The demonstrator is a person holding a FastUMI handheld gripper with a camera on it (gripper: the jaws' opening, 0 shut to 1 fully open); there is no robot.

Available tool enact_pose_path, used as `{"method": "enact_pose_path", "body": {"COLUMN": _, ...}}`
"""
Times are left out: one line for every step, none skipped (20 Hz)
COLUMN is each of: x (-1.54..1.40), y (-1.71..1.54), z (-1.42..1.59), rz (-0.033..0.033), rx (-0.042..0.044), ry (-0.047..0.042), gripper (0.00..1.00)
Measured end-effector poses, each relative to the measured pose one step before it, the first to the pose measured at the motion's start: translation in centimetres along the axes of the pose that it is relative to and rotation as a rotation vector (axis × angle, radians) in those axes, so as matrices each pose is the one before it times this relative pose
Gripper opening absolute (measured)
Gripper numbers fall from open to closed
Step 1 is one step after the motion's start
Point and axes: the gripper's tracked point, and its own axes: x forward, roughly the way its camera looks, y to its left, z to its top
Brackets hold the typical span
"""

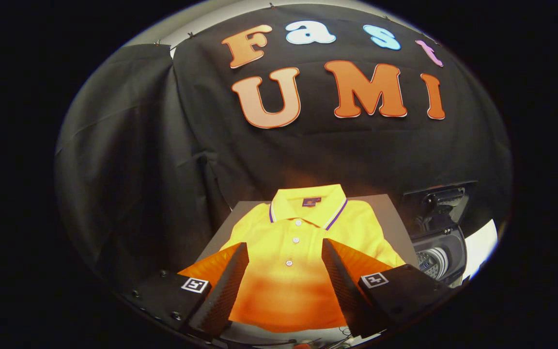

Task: Put the clothes into the washing machine and then close the washing machine lid.

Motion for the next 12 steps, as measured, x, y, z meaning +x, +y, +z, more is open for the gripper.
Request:
{"method": "enact_pose_path", "body": {"x": 0.774, "y": -0.214, "z": -0.421, "rz": -0.02126, "rx": -0.00964, "ry": 0.01358, "gripper": 0.98}}
{"method": "enact_pose_path", "body": {"x": 0.719, "y": -0.322, "z": -0.296, "rz": -0.022, "rx": -0.01031, "ry": 0.01224, "gripper": 0.98}}
{"method": "enact_pose_path", "body": {"x": 0.6, "y": -0.03, "z": -0.237, "rz": -0.01669, "rx": -0.00924, "ry": 0.00811, "gripper": 0.99}}
{"method": "enact_pose_path", "body": {"x": 0.648, "y": -0.08, "z": -0.077, "rz": -0.02037, "rx": -0.00604, "ry": 0.00676, "gripper": 0.99}}
{"method": "enact_pose_path", "body": {"x": 0.705, "y": -0.06, "z": -0.364, "rz": -0.02177, "rx": -0.00509, "ry": 0.01491, "gripper": 0.99}}
{"method": "enact_pose_path", "body": {"x": 0.616, "y": -0.02, "z": -0.32, "rz": -0.00913, "rx": -0.00381, "ry": 0.011, "gripper": 0.99}}
{"method": "enact_pose_path", "body": {"x": 0.438, "y": 0.114, "z": -0.27, "rz": -0.01101, "rx": -0.00444, "ry": 0.01173, "gripper": 0.99}}
{"method": "enact_pose_path", "body": {"x": 0.38, "y": 0.029, "z": -0.336, "rz": -0.01116, "rx": -0.00682, "ry": 0.01598, "gripper": 0.99}}
{"method": "enact_pose_path", "body": {"x": -0.017, "y": -0.248, "z": -0.432, "rz": -0.00797, "rx": -0.00456, "ry": 0.01388, "gripper": 0.99}}
{"method": "enact_pose_path", "body": {"x": 0.239, "y": -0.075, "z": -0.406, "rz": -0.00764, "rx": -0.00109, "ry": 0.01398, "gripper": 0.99}}
{"method": "enact_pose_path", "body": {"x": 0.394, "y": -0.023, "z": -0.411, "rz": -0.00295, "rx": 0.0029, "ry": 0.01314, "gripper": 0.99}}
{"method": "enact_pose_path", "body": {"x": 0.225, "y": 0.087, "z": -0.313, "rz": 0.00247, "rx": 0.00796, "ry": 0.00958, "gripper": 1.0}}
